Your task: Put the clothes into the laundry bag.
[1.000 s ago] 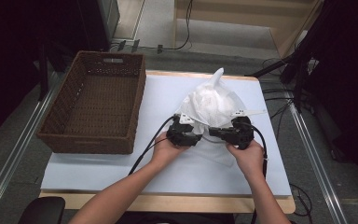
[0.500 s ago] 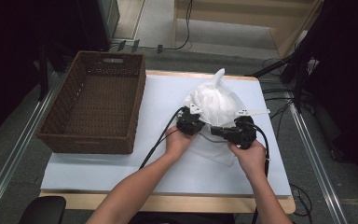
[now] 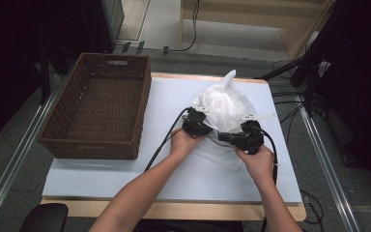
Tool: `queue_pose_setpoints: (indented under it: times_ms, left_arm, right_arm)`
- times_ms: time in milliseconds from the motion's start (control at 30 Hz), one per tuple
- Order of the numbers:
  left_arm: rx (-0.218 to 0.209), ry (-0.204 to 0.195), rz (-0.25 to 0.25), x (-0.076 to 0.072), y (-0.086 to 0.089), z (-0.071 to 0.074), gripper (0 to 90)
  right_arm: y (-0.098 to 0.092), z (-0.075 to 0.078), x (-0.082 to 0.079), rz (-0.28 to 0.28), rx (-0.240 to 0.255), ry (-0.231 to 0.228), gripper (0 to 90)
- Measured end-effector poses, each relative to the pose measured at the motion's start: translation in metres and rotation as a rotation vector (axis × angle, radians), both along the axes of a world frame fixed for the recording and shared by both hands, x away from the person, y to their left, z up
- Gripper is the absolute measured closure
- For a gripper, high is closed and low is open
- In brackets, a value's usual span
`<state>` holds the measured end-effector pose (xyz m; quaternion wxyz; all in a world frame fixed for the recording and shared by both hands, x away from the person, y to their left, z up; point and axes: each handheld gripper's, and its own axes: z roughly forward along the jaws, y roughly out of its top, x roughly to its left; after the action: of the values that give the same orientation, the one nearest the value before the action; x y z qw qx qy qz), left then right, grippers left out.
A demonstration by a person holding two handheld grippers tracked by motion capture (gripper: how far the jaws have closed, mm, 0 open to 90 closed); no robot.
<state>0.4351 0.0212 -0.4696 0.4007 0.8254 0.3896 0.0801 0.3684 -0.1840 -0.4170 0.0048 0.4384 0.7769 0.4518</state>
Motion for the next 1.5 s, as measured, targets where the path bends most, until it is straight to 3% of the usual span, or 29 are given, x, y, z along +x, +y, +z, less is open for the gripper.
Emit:
queue_pose_setpoints:
  times_ms: [200, 367, 467, 533, 600, 667, 800, 933, 1067, 1100, 1133, 1167, 1200, 1267, 1300, 1400, 1433, 1467, 1500]
  left_arm:
    - [-0.030, 0.006, -0.048, -0.021, 0.019, 0.009, 61.9]
    - [-0.025, -0.032, -0.079, -0.042, 0.038, 0.020, 57.4]
    - [-0.016, -0.080, -0.048, -0.049, 0.053, 0.033, 50.0]
    - [-0.016, -0.134, -0.001, -0.051, 0.063, 0.042, 47.2]
    - [-0.020, -0.155, 0.046, -0.049, 0.071, 0.047, 43.4]
    - [-0.032, -0.140, 0.087, -0.044, 0.078, 0.048, 40.4]
    - [0.032, -0.123, 0.147, -0.033, 0.080, 0.035, 38.2]
    - [0.055, -0.045, 0.200, -0.019, 0.083, 0.018, 38.5]
    - [0.053, 0.008, 0.177, -0.013, 0.083, 0.008, 48.5]
    - [0.039, 0.049, 0.172, -0.011, 0.083, 0.005, 63.6]
    - [0.034, 0.073, 0.166, -0.011, 0.083, 0.004, 68.6]
    - [0.043, 0.090, 0.150, -0.011, 0.083, 0.004, 79.6]
    - [0.053, 0.086, 0.142, -0.013, 0.083, 0.004, 83.9]
    - [0.070, 0.086, 0.129, -0.014, 0.083, 0.005, 85.4]
    - [0.087, 0.088, 0.094, -0.020, 0.083, 0.007, 85.8]
    - [0.101, 0.094, 0.056, -0.029, 0.085, 0.008, 85.9]
    - [0.098, 0.090, 0.026, -0.042, 0.087, 0.007, 85.9]
    - [0.098, 0.090, 0.026, -0.042, 0.087, 0.007, 85.9]
    - [0.078, 0.099, -0.008, -0.055, 0.091, 0.007, 85.9]
  right_arm:
    - [0.003, -0.007, 0.004, 0.007, -0.022, 0.018, 90.0]
    - [0.006, -0.013, 0.006, 0.006, -0.045, 0.029, 90.0]
    - [0.008, -0.019, 0.009, 0.004, -0.066, 0.043, 90.0]
    - [0.009, -0.025, 0.011, 0.004, -0.090, 0.046, 90.0]
    - [0.009, -0.032, 0.014, -0.001, -0.104, 0.061, 90.0]
    - [0.007, -0.038, 0.017, -0.010, -0.122, 0.075, 90.0]
    - [0.000, -0.049, 0.022, -0.026, -0.135, 0.092, 90.0]
    - [0.001, -0.056, 0.024, -0.026, -0.153, 0.114, 90.0]
    - [0.001, -0.056, 0.024, -0.030, -0.155, 0.113, 90.0]
    - [0.001, -0.055, 0.024, -0.034, -0.155, 0.115, 90.0]
    - [0.001, -0.055, 0.024, -0.032, -0.156, 0.113, 90.0]
    - [0.001, -0.055, 0.024, -0.033, -0.158, 0.112, 90.0]
    - [0.001, -0.055, 0.024, -0.035, -0.159, 0.113, 90.0]
    - [0.001, -0.055, 0.024, -0.037, -0.159, 0.117, 90.0]
    - [0.000, -0.055, 0.024, -0.042, -0.162, 0.115, 90.0]
    - [-0.002, -0.055, 0.024, -0.049, -0.165, 0.119, 90.0]
    - [-0.004, -0.054, 0.024, -0.060, -0.169, 0.124, 90.0]
    - [-0.006, -0.054, 0.025, -0.067, -0.170, 0.125, 90.0]
    - [-0.008, -0.054, 0.025, -0.073, -0.168, 0.126, 90.0]
